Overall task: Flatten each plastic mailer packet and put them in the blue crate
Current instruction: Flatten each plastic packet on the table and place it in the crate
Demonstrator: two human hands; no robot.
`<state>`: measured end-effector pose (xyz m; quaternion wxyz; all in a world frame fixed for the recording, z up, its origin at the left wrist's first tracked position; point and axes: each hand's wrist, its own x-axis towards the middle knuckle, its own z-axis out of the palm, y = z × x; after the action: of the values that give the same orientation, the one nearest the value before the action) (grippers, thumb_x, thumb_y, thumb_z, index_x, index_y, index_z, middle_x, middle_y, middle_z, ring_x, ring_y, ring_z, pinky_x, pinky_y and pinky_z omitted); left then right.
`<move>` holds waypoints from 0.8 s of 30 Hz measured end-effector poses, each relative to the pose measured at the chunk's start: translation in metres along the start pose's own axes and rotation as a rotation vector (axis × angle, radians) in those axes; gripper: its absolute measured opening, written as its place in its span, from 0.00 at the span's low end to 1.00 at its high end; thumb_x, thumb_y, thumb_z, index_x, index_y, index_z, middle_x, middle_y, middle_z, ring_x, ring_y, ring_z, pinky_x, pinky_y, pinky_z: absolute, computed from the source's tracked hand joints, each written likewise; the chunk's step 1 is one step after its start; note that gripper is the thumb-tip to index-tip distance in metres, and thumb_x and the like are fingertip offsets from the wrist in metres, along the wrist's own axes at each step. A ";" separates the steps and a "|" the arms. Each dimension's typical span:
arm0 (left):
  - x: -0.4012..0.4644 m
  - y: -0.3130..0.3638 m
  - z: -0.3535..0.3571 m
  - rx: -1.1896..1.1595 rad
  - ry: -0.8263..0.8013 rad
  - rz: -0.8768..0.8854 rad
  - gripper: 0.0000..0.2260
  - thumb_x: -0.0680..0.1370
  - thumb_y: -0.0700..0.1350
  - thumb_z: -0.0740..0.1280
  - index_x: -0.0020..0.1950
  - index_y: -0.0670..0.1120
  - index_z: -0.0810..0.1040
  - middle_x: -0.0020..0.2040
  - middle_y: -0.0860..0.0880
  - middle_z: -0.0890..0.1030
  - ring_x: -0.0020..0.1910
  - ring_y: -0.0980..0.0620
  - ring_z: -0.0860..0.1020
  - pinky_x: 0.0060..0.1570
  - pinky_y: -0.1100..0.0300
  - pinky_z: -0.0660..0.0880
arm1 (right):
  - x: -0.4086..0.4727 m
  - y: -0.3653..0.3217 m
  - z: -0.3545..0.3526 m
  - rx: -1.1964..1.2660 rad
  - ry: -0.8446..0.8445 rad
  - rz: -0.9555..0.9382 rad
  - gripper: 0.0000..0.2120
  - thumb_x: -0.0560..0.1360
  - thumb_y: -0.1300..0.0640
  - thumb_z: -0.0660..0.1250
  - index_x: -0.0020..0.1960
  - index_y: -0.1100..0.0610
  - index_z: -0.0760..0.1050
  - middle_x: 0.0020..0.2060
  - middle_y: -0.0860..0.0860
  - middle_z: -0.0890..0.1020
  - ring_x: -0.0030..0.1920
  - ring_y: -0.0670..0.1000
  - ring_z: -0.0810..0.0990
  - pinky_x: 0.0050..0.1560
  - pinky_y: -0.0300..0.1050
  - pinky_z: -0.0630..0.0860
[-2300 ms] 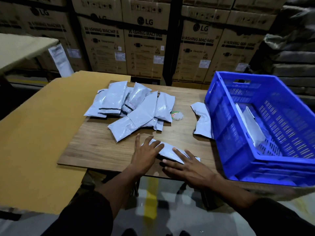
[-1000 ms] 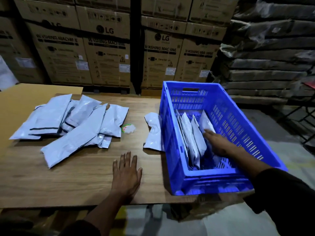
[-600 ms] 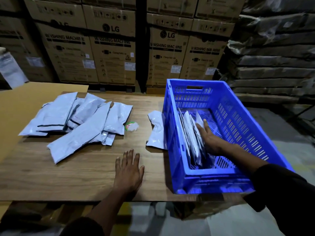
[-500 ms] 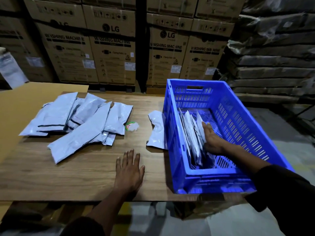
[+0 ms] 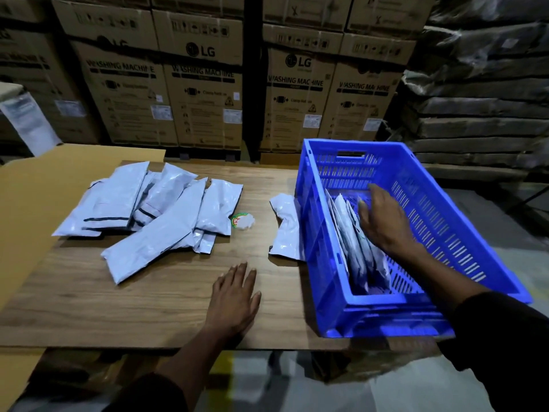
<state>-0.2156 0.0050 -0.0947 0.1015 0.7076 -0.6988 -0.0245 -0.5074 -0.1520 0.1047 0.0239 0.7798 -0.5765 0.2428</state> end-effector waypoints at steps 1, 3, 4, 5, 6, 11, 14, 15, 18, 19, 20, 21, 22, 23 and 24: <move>0.000 -0.005 -0.002 0.001 -0.004 0.018 0.25 0.78 0.58 0.56 0.69 0.49 0.76 0.72 0.45 0.74 0.68 0.42 0.74 0.60 0.45 0.74 | 0.007 -0.025 -0.006 0.032 0.092 -0.068 0.20 0.80 0.57 0.62 0.69 0.64 0.68 0.62 0.65 0.76 0.60 0.66 0.76 0.59 0.58 0.73; -0.002 -0.018 -0.006 0.000 -0.015 0.063 0.23 0.78 0.57 0.56 0.68 0.49 0.77 0.71 0.46 0.75 0.66 0.43 0.76 0.56 0.48 0.76 | 0.020 -0.080 -0.012 0.118 0.171 -0.182 0.19 0.79 0.58 0.63 0.69 0.63 0.70 0.62 0.62 0.78 0.60 0.63 0.77 0.59 0.56 0.74; -0.002 -0.025 -0.008 0.002 -0.018 0.088 0.23 0.78 0.56 0.56 0.68 0.48 0.76 0.71 0.46 0.75 0.65 0.43 0.77 0.55 0.49 0.77 | 0.026 -0.108 -0.010 0.162 0.177 -0.213 0.19 0.79 0.57 0.63 0.68 0.62 0.71 0.61 0.62 0.79 0.60 0.62 0.77 0.58 0.55 0.75; -0.003 -0.032 -0.009 0.006 -0.012 0.115 0.22 0.78 0.56 0.57 0.67 0.48 0.76 0.71 0.46 0.75 0.65 0.43 0.77 0.55 0.49 0.77 | 0.031 -0.133 -0.004 0.209 0.169 -0.223 0.18 0.79 0.57 0.63 0.67 0.61 0.72 0.59 0.61 0.80 0.59 0.62 0.78 0.57 0.55 0.75; -0.005 -0.039 -0.010 0.009 -0.003 0.139 0.22 0.78 0.55 0.57 0.67 0.47 0.76 0.71 0.46 0.75 0.65 0.43 0.77 0.55 0.50 0.78 | 0.033 -0.154 0.005 0.245 0.142 -0.219 0.17 0.78 0.56 0.63 0.66 0.61 0.73 0.58 0.61 0.80 0.58 0.62 0.78 0.55 0.55 0.76; -0.019 -0.078 -0.009 0.040 0.030 0.203 0.22 0.79 0.55 0.59 0.69 0.48 0.76 0.72 0.47 0.74 0.67 0.43 0.76 0.61 0.50 0.76 | 0.008 -0.181 0.100 0.082 -0.252 -0.086 0.21 0.80 0.51 0.60 0.69 0.59 0.68 0.70 0.59 0.71 0.70 0.62 0.68 0.66 0.56 0.70; -0.028 -0.097 -0.008 0.077 0.039 0.237 0.23 0.80 0.57 0.57 0.73 0.51 0.73 0.75 0.50 0.71 0.70 0.46 0.73 0.62 0.49 0.75 | -0.012 -0.155 0.149 -0.095 -0.386 0.051 0.26 0.81 0.45 0.57 0.74 0.58 0.63 0.79 0.61 0.51 0.78 0.64 0.50 0.75 0.60 0.56; -0.029 -0.102 -0.008 0.085 0.044 0.257 0.23 0.80 0.57 0.57 0.74 0.52 0.72 0.76 0.51 0.70 0.71 0.47 0.72 0.63 0.49 0.74 | -0.015 -0.148 0.158 -0.115 -0.402 0.102 0.27 0.81 0.43 0.57 0.75 0.57 0.61 0.80 0.61 0.47 0.78 0.66 0.48 0.74 0.61 0.55; -0.027 -0.107 -0.008 0.078 0.069 0.286 0.24 0.81 0.58 0.57 0.75 0.53 0.69 0.77 0.52 0.68 0.74 0.49 0.68 0.70 0.49 0.64 | -0.014 -0.139 0.172 -0.095 -0.416 0.203 0.27 0.81 0.43 0.57 0.75 0.54 0.58 0.79 0.61 0.42 0.77 0.66 0.50 0.71 0.62 0.60; -0.027 -0.107 -0.008 0.072 0.073 0.288 0.24 0.81 0.58 0.57 0.76 0.53 0.69 0.77 0.52 0.67 0.75 0.48 0.67 0.70 0.49 0.61 | -0.014 -0.140 0.174 -0.073 -0.430 0.238 0.26 0.81 0.44 0.58 0.75 0.53 0.58 0.79 0.61 0.43 0.76 0.66 0.53 0.70 0.62 0.61; -0.027 -0.107 -0.008 0.062 0.074 0.289 0.24 0.81 0.58 0.56 0.76 0.53 0.68 0.78 0.52 0.67 0.75 0.48 0.66 0.71 0.49 0.59 | -0.014 -0.140 0.178 -0.056 -0.439 0.267 0.25 0.81 0.46 0.59 0.74 0.52 0.58 0.79 0.61 0.44 0.75 0.66 0.57 0.69 0.62 0.63; -0.027 -0.106 -0.008 0.051 0.075 0.290 0.25 0.81 0.58 0.56 0.76 0.52 0.68 0.78 0.51 0.66 0.76 0.48 0.65 0.71 0.49 0.58 | -0.017 -0.141 0.179 -0.049 -0.444 0.286 0.26 0.80 0.49 0.60 0.75 0.51 0.57 0.78 0.61 0.46 0.72 0.66 0.61 0.68 0.62 0.64; -0.027 -0.106 -0.007 0.037 0.075 0.284 0.25 0.81 0.58 0.55 0.77 0.51 0.68 0.78 0.51 0.66 0.77 0.48 0.64 0.73 0.48 0.60 | -0.022 -0.144 0.181 -0.053 -0.443 0.283 0.28 0.79 0.52 0.60 0.76 0.50 0.55 0.78 0.61 0.49 0.70 0.66 0.63 0.67 0.61 0.65; -0.027 -0.107 -0.007 0.021 0.069 0.271 0.26 0.81 0.58 0.55 0.76 0.49 0.69 0.78 0.49 0.66 0.77 0.47 0.65 0.73 0.47 0.62 | -0.028 -0.147 0.181 -0.069 -0.432 0.260 0.30 0.77 0.53 0.60 0.77 0.50 0.54 0.78 0.61 0.51 0.70 0.66 0.65 0.67 0.61 0.65; -0.027 -0.107 -0.007 0.001 0.069 0.255 0.27 0.80 0.58 0.56 0.76 0.46 0.69 0.78 0.47 0.67 0.76 0.45 0.66 0.73 0.46 0.64 | -0.036 -0.149 0.182 -0.084 -0.414 0.218 0.32 0.77 0.53 0.61 0.78 0.51 0.53 0.78 0.61 0.52 0.70 0.65 0.65 0.67 0.60 0.65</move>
<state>-0.1099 0.0333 -0.1095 0.1274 0.6134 -0.7793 0.0132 -0.3154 -0.1279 -0.0337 -0.0887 0.7446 -0.6593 0.0544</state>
